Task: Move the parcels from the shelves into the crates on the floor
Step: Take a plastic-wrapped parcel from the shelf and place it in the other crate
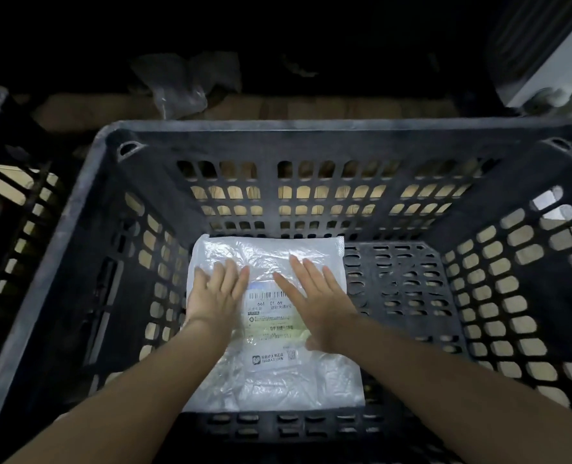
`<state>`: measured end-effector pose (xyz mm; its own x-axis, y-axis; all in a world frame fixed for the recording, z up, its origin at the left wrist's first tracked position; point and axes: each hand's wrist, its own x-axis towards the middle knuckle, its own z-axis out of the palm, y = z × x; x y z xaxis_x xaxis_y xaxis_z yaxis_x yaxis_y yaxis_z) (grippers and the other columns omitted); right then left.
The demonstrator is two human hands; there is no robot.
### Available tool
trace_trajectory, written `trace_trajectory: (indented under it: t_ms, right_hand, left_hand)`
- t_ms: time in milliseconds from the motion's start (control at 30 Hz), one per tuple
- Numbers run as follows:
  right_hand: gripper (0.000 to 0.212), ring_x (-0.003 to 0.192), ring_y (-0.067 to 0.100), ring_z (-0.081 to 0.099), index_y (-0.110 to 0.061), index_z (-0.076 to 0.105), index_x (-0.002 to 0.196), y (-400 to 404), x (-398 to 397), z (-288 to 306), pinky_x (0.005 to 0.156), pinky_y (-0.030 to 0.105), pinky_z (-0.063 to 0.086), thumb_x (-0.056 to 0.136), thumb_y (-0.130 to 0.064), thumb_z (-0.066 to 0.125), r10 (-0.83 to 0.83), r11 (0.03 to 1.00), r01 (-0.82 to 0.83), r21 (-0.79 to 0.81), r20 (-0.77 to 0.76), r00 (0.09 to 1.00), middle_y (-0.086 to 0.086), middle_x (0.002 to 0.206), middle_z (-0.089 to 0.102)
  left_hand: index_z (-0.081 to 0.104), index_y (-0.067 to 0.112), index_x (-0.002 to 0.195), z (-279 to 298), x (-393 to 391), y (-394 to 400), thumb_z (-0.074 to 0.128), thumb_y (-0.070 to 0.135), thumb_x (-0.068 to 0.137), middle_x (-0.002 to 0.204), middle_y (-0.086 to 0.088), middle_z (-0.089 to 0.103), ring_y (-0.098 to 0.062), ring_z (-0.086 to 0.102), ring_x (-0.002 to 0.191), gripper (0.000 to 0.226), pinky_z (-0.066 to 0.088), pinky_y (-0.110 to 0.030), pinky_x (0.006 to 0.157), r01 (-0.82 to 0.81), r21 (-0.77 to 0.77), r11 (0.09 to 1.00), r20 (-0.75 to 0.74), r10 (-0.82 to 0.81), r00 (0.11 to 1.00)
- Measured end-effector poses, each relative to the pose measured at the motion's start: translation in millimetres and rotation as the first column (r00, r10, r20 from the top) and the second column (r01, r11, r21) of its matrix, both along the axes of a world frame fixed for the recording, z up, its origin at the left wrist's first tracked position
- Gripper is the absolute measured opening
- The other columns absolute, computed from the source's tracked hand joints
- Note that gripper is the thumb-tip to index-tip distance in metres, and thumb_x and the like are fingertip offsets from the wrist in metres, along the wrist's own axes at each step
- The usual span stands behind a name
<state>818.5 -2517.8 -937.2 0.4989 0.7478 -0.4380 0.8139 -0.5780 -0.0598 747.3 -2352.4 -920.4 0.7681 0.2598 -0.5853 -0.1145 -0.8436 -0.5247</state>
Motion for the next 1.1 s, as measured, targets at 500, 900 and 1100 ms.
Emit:
trace_trajectory:
  t_ms: [500, 900, 1100]
  right_hand:
    - [0.123, 0.142, 0.034, 0.009, -0.020, 0.021, 0.148, -29.8, -7.3, -4.6, 0.107, 0.054, 0.009, 0.050, -0.078, 0.069, 0.207, 0.978, -0.207, -0.001, -0.040, 0.978, 0.022, 0.153, 0.000]
    - [0.106, 0.143, 0.029, -0.020, -0.032, -0.007, 0.150, -28.9, 10.2, 4.6, 0.114, 0.047, -0.010, 0.077, -0.061, 0.064, 0.314, 0.950, -0.312, 0.034, -0.138, 0.939, 0.011, 0.155, -0.026]
    - [0.125, 0.137, 0.031, -0.031, -0.022, -0.022, 0.147, -22.1, 26.7, 1.1, 0.109, 0.048, -0.016, 0.069, -0.071, 0.062, 0.205, 0.977, -0.208, -0.042, -0.066, 0.976, 0.014, 0.141, -0.041]
  left_hand:
    - [-0.035, 0.026, 0.140, 5.6, 3.0, 1.9, 0.055, 0.045, 0.089, 0.151, -0.021, -0.028, -0.038, 0.003, 0.144, 0.105, 0.011, -0.051, 0.116, -0.023, -0.201, 0.979, -0.083, 0.006, 0.997]
    - [-0.042, 0.015, 0.131, 7.5, -0.9, 10.1, 0.055, 0.039, 0.090, 0.149, -0.021, -0.032, -0.033, -0.003, 0.145, 0.109, 0.008, -0.050, 0.117, -0.107, -0.246, 0.963, 0.000, 0.111, 0.994]
    - [-0.034, 0.008, 0.139, 9.5, 2.2, 20.5, 0.062, 0.055, 0.080, 0.152, -0.021, -0.027, -0.034, -0.008, 0.144, 0.122, 0.005, -0.048, 0.118, -0.172, -0.254, 0.952, -0.032, 0.169, 0.985]
